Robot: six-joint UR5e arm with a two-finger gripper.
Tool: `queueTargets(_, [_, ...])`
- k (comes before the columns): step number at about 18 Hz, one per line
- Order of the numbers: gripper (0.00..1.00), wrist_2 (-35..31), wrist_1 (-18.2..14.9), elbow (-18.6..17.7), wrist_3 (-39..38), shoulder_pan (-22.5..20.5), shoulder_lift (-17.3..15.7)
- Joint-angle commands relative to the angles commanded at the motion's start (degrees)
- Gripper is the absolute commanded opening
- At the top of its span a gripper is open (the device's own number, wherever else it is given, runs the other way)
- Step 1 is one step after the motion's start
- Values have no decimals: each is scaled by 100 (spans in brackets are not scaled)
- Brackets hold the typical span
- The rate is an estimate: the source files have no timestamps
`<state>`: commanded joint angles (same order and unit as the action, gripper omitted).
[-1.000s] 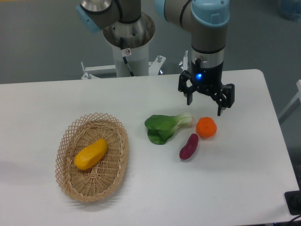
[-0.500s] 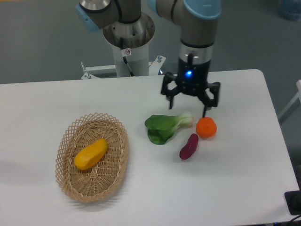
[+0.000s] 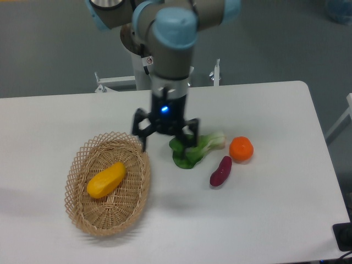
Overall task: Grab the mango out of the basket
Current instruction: 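Move the open gripper over the basket and lower it onto the yellow mango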
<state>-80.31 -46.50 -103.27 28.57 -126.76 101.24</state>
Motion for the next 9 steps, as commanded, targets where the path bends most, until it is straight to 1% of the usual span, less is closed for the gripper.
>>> queueTargets(2, [100,-509,0,26,-9,361,255])
queueTargets(4, [100,-906,52,79,70,581,475])
queueTargets(6, [100,-925,62,79,210,766,651])
queueTargets(9, [100,-925,62,44,334,837,844])
